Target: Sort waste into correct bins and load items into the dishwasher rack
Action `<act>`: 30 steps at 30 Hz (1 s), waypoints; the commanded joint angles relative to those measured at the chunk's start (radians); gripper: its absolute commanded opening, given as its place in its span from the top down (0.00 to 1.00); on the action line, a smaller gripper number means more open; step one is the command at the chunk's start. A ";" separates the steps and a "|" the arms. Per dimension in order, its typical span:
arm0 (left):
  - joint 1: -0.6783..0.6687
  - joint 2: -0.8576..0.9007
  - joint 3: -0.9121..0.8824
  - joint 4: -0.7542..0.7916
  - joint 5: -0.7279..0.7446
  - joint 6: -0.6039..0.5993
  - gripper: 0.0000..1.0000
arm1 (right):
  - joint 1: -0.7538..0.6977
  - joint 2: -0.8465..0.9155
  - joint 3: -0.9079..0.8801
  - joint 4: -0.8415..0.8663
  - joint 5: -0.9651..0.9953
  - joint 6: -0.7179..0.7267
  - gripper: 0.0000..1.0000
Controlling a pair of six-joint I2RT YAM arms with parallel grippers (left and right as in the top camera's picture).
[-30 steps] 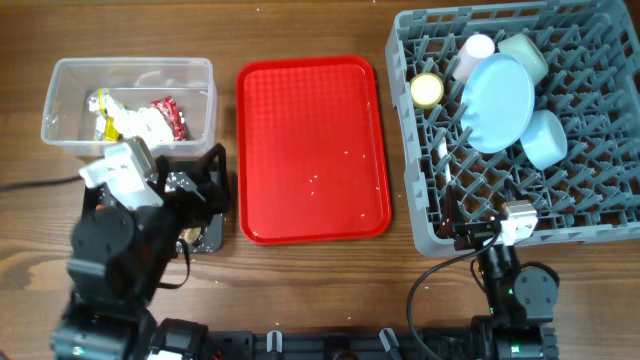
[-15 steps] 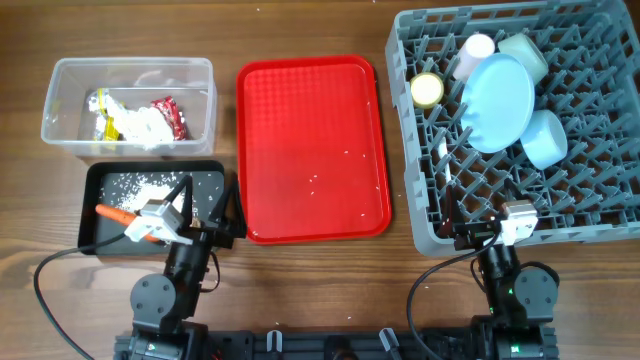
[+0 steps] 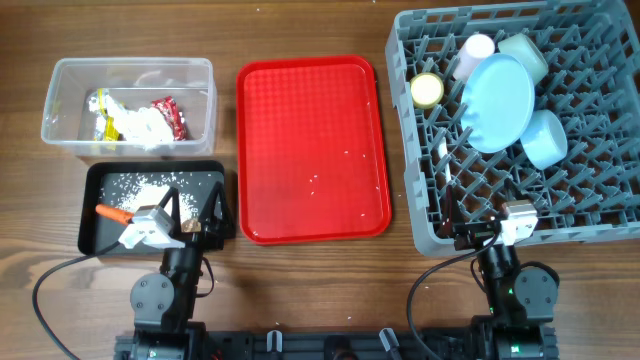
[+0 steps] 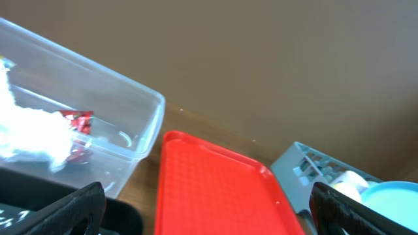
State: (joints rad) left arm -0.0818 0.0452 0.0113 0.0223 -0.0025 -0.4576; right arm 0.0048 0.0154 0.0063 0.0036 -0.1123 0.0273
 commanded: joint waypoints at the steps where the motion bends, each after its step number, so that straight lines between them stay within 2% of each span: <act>1: 0.043 -0.042 -0.006 -0.060 -0.010 0.005 0.00 | -0.005 -0.011 -0.001 0.005 -0.016 -0.012 0.00; 7: 0.103 -0.042 -0.006 -0.098 0.012 0.005 0.00 | -0.005 -0.011 -0.001 0.005 -0.016 -0.012 0.00; 30: 0.105 -0.042 -0.006 -0.097 0.012 0.005 0.00 | -0.005 -0.011 -0.001 0.005 -0.016 -0.012 0.00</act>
State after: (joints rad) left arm 0.0154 0.0135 0.0093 -0.0715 -0.0017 -0.4576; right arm 0.0048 0.0154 0.0063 0.0036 -0.1123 0.0273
